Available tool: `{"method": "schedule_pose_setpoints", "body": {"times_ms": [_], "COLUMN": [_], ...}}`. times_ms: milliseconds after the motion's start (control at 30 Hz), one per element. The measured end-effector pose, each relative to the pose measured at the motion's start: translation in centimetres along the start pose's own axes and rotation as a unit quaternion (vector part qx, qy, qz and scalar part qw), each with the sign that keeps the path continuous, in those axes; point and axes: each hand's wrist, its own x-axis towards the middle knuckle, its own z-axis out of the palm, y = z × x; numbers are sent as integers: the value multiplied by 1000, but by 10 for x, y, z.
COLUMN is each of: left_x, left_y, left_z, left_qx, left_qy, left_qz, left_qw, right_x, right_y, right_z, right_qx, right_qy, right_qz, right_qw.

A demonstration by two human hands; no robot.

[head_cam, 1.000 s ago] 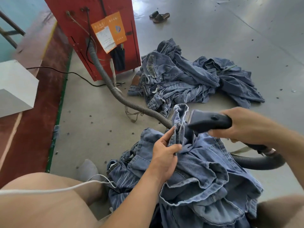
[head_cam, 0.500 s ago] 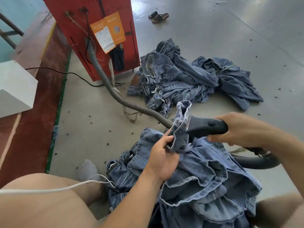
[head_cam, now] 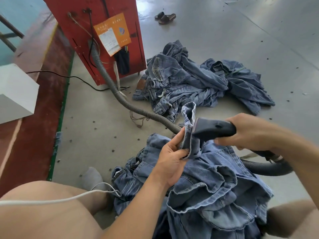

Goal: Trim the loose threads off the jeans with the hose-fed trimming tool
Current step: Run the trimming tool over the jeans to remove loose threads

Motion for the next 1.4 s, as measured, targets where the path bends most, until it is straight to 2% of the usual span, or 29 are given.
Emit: {"method": "schedule_pose_setpoints", "body": {"times_ms": [100, 300, 400, 500, 567, 633, 733, 800, 867, 900, 1033, 1100, 1167, 1267, 1400], "left_x": [-2, 2, 3, -2, -3, -1, 1, 2, 5, 7, 7, 5, 6, 9, 11], "left_y": [-2, 7, 9, 2, 0, 3, 10, 14, 18, 19, 15, 9, 6, 8, 3], "left_z": [-1, -9, -8, 2, 2, -4, -11, -13, -11, -9, -1, 0, -2, -3, 3], "left_qx": [20, 31, 44, 108, 116, 95, 75, 73, 108, 160, 391, 436, 440, 366, 253], "left_qy": [-15, -16, -9, -32, -32, -32, -7, -4, -5, -1, -4, -5, 42, 111, 69], "left_qz": [-4, -5, -3, 2, 2, 1, -14, -29, -44, -55, -63, -39, -25, -8, 16], "left_qw": [1000, 999, 999, 994, 993, 995, 997, 997, 993, 986, 918, 899, 897, 924, 965], "right_x": [7, 13, 5, 7, 13, 16, 18, 18, 17, 16, 11, 10, 9, 6, 9], "right_y": [-3, -2, 2, -4, -7, -4, 10, 17, 21, 22, 14, 9, 7, 7, 5], "right_z": [14, 7, 0, 15, 24, 24, 14, 8, 6, 6, 10, 11, 9, 0, 3], "right_qx": [-64, 19, 24, -35, -52, -34, 30, 95, 133, 136, 97, 73, 44, 2, -31], "right_qy": [-7, 131, 75, 28, 57, 119, 214, 228, 219, 210, 165, 140, 119, 90, 4], "right_qz": [1, -3, -10, -22, -29, -12, 36, 61, 75, 78, 62, 41, 33, 28, 1], "right_qw": [998, 991, 997, 999, 997, 992, 976, 967, 964, 965, 980, 987, 991, 996, 1000]}}
